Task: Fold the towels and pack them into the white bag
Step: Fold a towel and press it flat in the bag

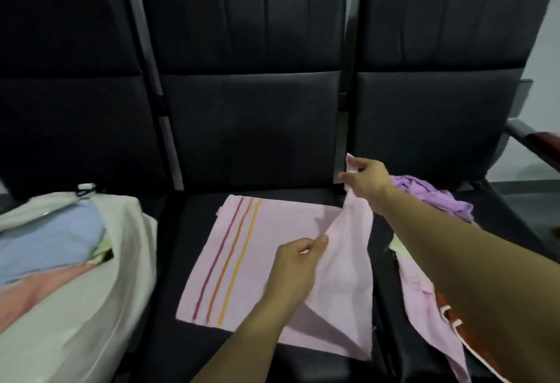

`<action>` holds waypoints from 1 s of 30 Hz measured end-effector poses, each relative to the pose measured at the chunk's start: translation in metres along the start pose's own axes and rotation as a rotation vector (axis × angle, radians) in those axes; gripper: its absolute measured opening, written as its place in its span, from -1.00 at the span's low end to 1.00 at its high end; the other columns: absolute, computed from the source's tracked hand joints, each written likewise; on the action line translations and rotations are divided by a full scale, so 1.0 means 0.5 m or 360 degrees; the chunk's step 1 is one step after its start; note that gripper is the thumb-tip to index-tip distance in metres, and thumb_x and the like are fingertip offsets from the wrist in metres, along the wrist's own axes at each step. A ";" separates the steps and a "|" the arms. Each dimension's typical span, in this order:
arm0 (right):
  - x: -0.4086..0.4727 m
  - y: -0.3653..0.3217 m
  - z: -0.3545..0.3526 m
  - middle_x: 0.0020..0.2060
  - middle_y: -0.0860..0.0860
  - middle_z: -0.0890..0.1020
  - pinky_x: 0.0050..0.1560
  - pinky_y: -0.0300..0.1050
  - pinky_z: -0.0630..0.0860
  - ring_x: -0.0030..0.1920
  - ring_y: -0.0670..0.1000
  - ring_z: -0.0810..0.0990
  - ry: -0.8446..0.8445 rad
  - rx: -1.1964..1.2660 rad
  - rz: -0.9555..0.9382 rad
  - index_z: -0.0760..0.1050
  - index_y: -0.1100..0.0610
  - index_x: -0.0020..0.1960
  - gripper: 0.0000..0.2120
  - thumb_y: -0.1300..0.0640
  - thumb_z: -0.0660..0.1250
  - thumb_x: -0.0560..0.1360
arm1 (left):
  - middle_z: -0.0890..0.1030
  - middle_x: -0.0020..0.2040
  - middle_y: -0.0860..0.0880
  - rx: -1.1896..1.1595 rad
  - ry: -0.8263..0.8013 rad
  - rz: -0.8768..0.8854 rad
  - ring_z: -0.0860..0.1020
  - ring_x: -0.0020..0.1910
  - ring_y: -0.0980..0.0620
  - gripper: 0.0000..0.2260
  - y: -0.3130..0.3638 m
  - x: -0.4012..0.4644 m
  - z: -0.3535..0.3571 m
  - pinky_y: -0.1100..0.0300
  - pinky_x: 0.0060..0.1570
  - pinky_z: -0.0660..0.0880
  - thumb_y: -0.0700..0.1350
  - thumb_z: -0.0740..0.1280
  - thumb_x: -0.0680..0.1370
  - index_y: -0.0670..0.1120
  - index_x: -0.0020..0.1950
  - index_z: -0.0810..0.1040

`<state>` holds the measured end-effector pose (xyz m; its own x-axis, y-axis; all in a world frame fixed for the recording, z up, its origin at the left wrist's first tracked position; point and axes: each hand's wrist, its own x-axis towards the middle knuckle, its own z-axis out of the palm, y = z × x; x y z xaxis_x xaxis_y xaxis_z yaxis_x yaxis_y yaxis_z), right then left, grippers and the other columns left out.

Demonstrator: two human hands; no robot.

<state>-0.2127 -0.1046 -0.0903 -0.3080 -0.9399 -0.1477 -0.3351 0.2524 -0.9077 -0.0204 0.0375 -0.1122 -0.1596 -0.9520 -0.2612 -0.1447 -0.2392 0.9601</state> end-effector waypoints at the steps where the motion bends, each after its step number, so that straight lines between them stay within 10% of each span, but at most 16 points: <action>1: 0.001 -0.010 0.045 0.23 0.06 0.61 -0.09 -0.19 0.57 0.00 0.08 0.66 -0.0029 -0.0021 0.0003 0.38 0.20 0.50 -0.39 0.25 0.48 0.50 | 0.60 -0.32 -0.03 -0.0020 0.0044 -0.0023 0.55 -0.34 0.07 -0.59 -0.008 -0.005 -0.037 0.25 -0.30 0.43 0.15 0.32 0.63 -0.12 -0.24 0.61; 7: -0.001 -0.071 0.296 0.38 0.15 0.51 0.30 0.09 0.54 0.28 0.19 0.57 -0.0245 -0.0141 0.0033 0.30 0.16 0.55 -0.32 0.18 0.50 0.50 | 0.65 -0.32 0.09 -0.0141 0.0305 -0.0124 0.60 -0.33 0.13 -0.64 -0.068 -0.002 -0.221 0.30 -0.28 0.47 0.09 0.33 0.64 -0.07 -0.27 0.65; 16: -0.037 -0.040 0.524 0.35 0.05 0.45 0.01 0.04 0.69 0.18 0.14 0.61 -0.0791 0.0217 0.0190 0.25 0.02 0.57 -0.44 0.10 0.34 0.62 | 0.57 -0.31 0.07 0.0766 0.0624 -0.0585 0.53 -0.28 -0.01 -0.64 -0.262 0.036 -0.394 0.12 -0.15 0.46 0.07 0.23 0.67 -0.11 -0.24 0.48; 20: -0.044 0.024 0.465 0.34 0.02 0.45 0.12 0.07 0.65 0.14 0.09 0.62 -0.0741 0.0142 0.0187 0.39 0.01 0.46 -0.62 0.09 0.27 0.66 | 0.57 0.12 -0.13 0.1422 0.0537 -0.0758 0.56 0.14 -0.16 -0.68 -0.269 0.049 -0.421 0.08 0.01 0.42 0.11 0.14 0.67 -0.14 0.11 0.46; 30: -0.083 0.241 0.114 0.08 0.12 0.64 -0.07 -0.01 0.59 0.02 0.11 0.63 -0.0233 0.0130 0.0805 0.56 0.18 0.23 -0.77 0.15 0.38 0.59 | 0.56 0.29 -0.11 0.0768 0.0770 -0.0482 0.50 0.29 -0.17 -0.51 -0.272 0.199 -0.395 -0.07 0.35 0.44 0.15 0.36 0.57 -0.12 0.38 0.49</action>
<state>-0.1894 -0.0482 -0.2159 -0.2839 -0.7290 -0.6229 -0.1048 0.6693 -0.7356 0.1765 -0.0623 -0.2489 0.3867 -0.8621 -0.3275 -0.5445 -0.5000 0.6734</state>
